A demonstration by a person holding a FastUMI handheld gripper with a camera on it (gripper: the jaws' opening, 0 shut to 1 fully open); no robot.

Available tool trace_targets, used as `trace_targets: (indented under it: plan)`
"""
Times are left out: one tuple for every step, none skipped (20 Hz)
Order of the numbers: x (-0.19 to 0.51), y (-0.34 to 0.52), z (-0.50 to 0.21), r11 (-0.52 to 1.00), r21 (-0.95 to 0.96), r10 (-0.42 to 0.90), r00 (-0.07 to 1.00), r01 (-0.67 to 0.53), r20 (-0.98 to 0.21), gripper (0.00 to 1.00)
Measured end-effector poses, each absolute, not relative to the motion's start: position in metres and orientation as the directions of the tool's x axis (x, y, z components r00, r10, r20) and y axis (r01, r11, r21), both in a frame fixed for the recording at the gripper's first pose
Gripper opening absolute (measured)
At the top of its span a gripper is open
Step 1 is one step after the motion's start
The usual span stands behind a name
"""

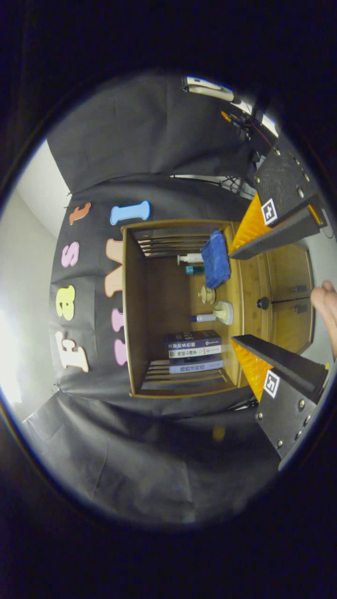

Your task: Pull open the drawer, take out the items inside it, and place them on the countertop above the cabinet.

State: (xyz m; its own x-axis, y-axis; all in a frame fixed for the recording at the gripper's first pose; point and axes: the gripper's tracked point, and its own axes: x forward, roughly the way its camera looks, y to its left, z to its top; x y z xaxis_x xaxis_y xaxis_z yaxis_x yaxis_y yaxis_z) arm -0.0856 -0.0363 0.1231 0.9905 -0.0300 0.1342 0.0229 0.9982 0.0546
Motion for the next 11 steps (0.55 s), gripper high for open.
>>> trace_targets:
  plan:
    - [-0.083, -0.04, 0.124, 0.998, 0.052, -0.034, 0.99, 0.027, 0.138, 0.97]
    - [-0.084, -0.045, 0.126, 0.998, 0.047, -0.044, 0.989, 0.038, 0.142, 0.97]
    - [-0.082, -0.046, 0.128, 0.998, 0.04, -0.047, 0.988, 0.041, 0.146, 0.97]
    - [-0.08, -0.047, 0.128, 0.998, 0.037, -0.047, 0.988, 0.042, 0.148, 0.96]
    - [-0.077, -0.048, 0.128, 0.999, 0.034, -0.043, 0.988, 0.039, 0.147, 0.96]
    - [-0.076, -0.05, 0.127, 0.999, 0.033, -0.045, 0.989, 0.04, 0.143, 0.96]
    - [-0.073, -0.053, 0.125, 0.998, 0.033, -0.049, 0.989, 0.045, 0.137, 0.96]
    - [-0.071, -0.056, 0.122, 0.998, 0.033, -0.053, 0.99, 0.05, 0.129, 0.97]
    - [-0.069, -0.057, 0.119, 0.998, 0.034, -0.053, 0.991, 0.049, 0.121, 0.96]
    - [-0.069, -0.056, 0.12, 0.999, 0.034, -0.046, 0.991, 0.042, 0.122, 0.96]
    - [-0.067, -0.055, 0.121, 0.999, 0.034, -0.042, 0.991, 0.038, 0.125, 0.96]
